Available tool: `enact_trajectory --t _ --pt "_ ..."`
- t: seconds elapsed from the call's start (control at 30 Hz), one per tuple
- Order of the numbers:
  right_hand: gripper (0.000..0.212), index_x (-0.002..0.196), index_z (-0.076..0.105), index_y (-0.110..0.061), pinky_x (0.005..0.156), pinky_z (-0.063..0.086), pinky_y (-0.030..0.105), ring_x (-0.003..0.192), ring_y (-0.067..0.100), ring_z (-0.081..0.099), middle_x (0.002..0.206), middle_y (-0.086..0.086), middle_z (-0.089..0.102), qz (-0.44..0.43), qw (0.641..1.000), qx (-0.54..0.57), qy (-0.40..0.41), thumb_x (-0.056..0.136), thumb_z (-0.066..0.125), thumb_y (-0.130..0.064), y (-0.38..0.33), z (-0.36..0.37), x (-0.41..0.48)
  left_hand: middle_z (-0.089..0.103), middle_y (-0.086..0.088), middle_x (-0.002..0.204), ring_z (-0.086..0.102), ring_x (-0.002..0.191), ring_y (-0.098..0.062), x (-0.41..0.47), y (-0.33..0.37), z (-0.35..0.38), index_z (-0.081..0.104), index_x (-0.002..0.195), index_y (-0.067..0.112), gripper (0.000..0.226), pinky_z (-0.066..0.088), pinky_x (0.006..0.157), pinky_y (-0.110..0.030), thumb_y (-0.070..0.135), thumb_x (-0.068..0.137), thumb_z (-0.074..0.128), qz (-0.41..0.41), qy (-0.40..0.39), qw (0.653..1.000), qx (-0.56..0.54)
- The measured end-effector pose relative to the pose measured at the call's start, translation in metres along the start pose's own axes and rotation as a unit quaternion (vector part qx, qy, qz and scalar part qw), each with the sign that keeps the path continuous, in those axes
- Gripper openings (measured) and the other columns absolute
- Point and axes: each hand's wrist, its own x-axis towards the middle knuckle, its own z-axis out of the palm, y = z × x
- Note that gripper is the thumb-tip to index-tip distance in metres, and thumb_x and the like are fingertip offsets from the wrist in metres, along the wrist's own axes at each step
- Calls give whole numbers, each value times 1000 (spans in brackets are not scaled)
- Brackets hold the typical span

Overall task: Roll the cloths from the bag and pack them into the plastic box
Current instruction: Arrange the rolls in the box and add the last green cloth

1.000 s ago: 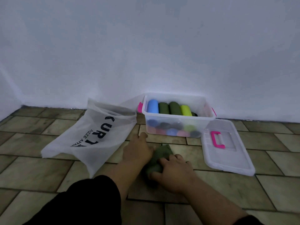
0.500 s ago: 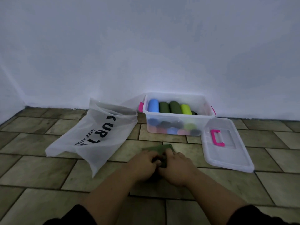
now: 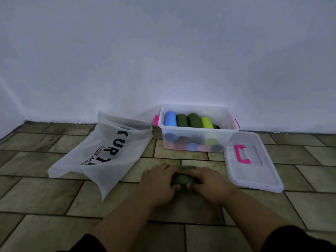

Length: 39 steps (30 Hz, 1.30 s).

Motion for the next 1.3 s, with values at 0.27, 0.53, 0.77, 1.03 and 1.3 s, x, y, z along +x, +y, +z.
enact_trajectory --t 0.27,0.53,0.77,1.03,1.3 --pt "34 118 46 -32 81 42 30 100 16 55 112 -6 59 -2 996 -41 84 86 55 -39 -4 13 5 56 4 123 51 111 -18 23 -5 -5 55 118 39 33 35 98 -46 52 92 41 -107 -13 994 -18" --pt "12 95 48 -27 53 34 25 71 9 53 81 -5 55 167 984 56 20 89 56 -35 -21 6 14 22 -12 147 47 113 -31 14 31 -2 17 148 32 83 46 68 -33 34 83 68 -411 85 792 -443" --pt "19 101 59 -11 60 43 25 80 18 58 97 8 65 218 947 237 -14 88 59 -26 -38 11 -3 51 -12 117 54 92 -29 10 48 3 26 145 26 66 54 74 -42 16 89 59 -400 73 722 -560" --pt "29 93 57 -11 68 48 37 77 20 61 85 8 66 202 877 435 18 80 70 -33 -39 13 -21 57 -10 114 60 96 -34 -8 40 2 40 136 29 52 55 78 -53 24 89 62 -378 48 659 -648" --pt "23 100 55 -6 80 55 48 97 36 66 104 21 68 223 798 560 10 81 64 1 -23 -24 -13 58 0 113 60 92 -17 18 54 -14 44 125 35 50 55 70 -32 19 83 66 -231 62 798 -553"
